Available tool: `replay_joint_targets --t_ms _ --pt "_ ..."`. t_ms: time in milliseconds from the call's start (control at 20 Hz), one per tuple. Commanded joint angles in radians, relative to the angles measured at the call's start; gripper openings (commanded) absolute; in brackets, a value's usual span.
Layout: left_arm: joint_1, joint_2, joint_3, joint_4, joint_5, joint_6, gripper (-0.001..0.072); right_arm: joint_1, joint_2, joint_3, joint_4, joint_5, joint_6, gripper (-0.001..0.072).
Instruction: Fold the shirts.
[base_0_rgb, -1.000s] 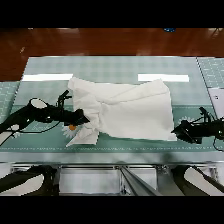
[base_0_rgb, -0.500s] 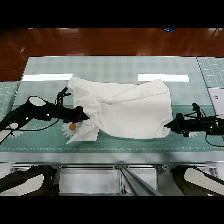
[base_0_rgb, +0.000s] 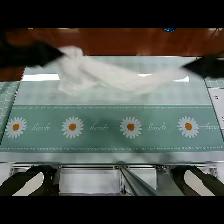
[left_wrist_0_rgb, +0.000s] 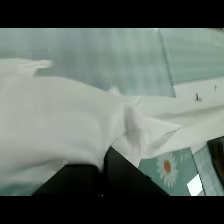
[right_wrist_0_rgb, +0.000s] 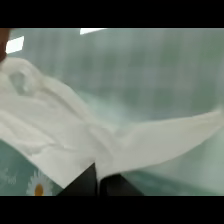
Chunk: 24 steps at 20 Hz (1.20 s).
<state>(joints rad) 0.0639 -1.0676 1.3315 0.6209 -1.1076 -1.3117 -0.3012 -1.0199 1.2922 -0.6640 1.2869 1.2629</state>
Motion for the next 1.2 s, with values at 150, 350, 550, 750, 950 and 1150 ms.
replay_joint_targets --t_ms 150,350,550,750,950,1150 --pt "0.194 0.193 0.417 0.0 -0.005 -0.037 0.0028 -0.017 0.152 0.655 -0.157 0.001 0.141 0.002" --pt "0.262 0.342 0.455 0.059 -0.029 -0.036 0.0028 -0.017 0.286 0.697 -0.243 0.026 0.156 0.002" --pt "0.265 0.498 0.454 0.28 -0.117 -0.056 0.0028 -0.017 0.382 0.697 -0.375 0.144 0.205 0.002" --pt "0.266 0.556 0.409 0.335 -0.147 -0.104 0.0028 -0.017 0.413 0.665 -0.409 0.244 0.244 0.002" --pt "0.266 0.554 0.111 0.171 -0.147 -0.085 0.0028 -0.017 0.426 0.451 -0.393 0.266 0.237 0.002" --pt "0.219 0.479 -0.373 -0.121 -0.041 0.163 0.0028 -0.017 0.419 0.055 -0.385 0.161 0.183 0.002"
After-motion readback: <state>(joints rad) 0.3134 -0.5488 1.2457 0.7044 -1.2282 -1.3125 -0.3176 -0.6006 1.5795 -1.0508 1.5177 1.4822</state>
